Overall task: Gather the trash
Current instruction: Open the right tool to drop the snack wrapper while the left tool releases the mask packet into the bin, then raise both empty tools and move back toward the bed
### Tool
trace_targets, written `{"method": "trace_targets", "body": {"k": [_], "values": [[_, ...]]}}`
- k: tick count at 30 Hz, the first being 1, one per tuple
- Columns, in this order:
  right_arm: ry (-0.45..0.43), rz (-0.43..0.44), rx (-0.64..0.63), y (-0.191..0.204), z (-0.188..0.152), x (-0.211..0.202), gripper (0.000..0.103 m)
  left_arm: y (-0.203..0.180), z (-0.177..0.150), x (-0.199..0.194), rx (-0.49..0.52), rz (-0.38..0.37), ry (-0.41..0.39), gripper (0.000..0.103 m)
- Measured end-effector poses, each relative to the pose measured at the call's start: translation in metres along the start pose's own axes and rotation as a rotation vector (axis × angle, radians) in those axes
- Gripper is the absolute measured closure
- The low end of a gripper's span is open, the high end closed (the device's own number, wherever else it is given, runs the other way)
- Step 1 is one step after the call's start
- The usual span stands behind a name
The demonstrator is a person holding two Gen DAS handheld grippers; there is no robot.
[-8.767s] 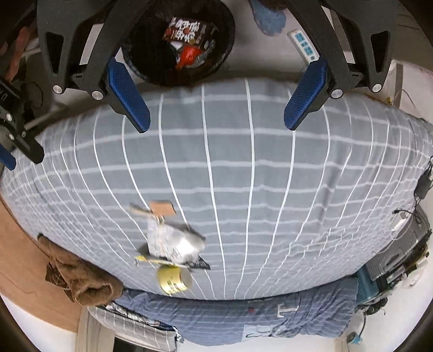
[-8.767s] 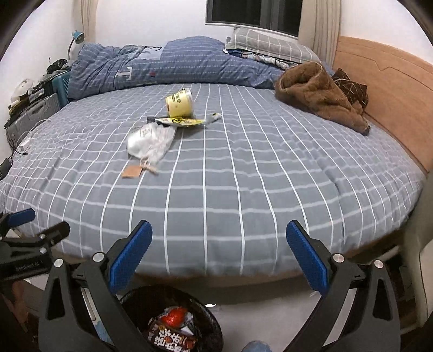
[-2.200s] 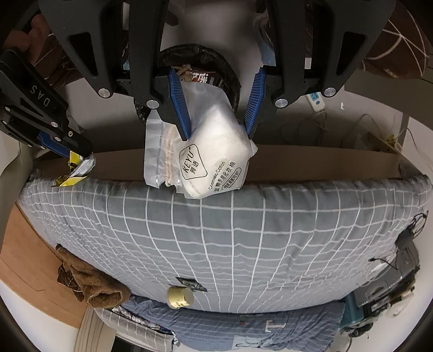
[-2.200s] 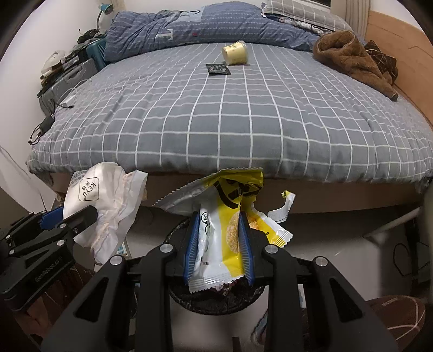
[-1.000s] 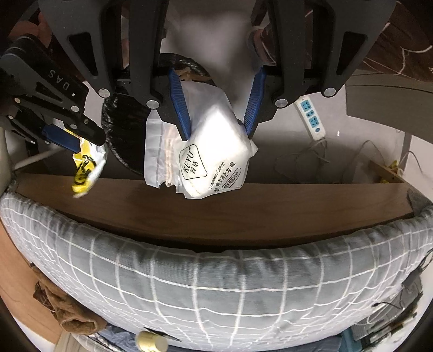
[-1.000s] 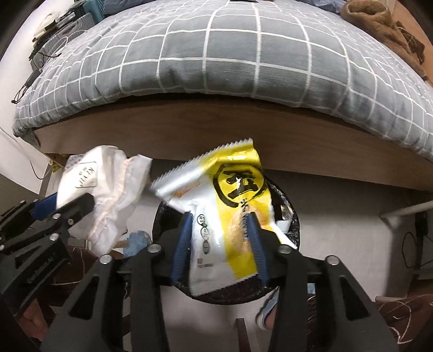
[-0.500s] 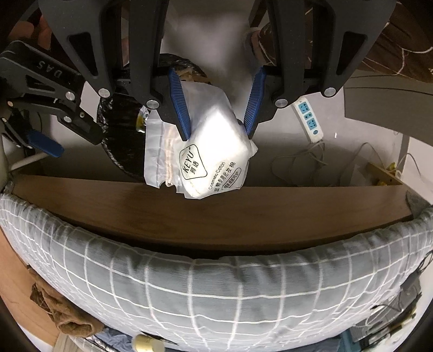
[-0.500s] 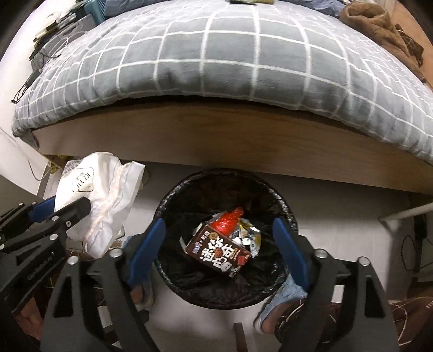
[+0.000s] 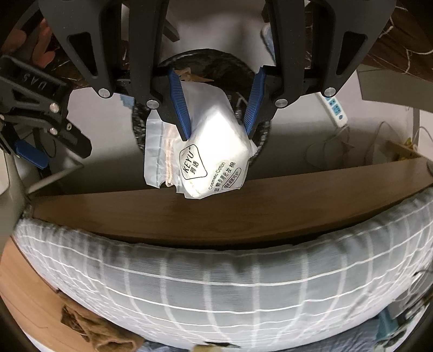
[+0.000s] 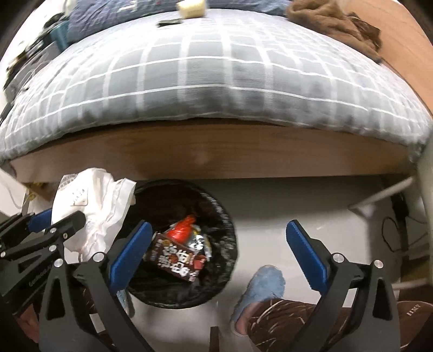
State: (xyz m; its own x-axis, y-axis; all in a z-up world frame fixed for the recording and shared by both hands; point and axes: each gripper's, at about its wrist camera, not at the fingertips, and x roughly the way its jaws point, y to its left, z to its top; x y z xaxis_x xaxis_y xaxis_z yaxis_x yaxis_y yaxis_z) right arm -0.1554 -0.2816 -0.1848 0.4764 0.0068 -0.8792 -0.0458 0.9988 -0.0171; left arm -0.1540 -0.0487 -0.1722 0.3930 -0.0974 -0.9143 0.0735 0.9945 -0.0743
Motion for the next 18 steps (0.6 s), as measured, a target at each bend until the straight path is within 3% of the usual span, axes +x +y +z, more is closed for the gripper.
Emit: {"method": "trace_targets", "body": {"k": [8, 18], "values": [[-0.008, -0.011, 0.054, -0.025, 0.002, -0.007, 0.008, -0.024, 0.000, 0.004, 0.032, -0.001, -0.004, 0.059], [-0.040, 0.006, 0.037, -0.010, 0.008, -0.009, 0.008, -0.014, 0.010, -0.005, 0.030, 0.056, -0.055, 0.018]]}}
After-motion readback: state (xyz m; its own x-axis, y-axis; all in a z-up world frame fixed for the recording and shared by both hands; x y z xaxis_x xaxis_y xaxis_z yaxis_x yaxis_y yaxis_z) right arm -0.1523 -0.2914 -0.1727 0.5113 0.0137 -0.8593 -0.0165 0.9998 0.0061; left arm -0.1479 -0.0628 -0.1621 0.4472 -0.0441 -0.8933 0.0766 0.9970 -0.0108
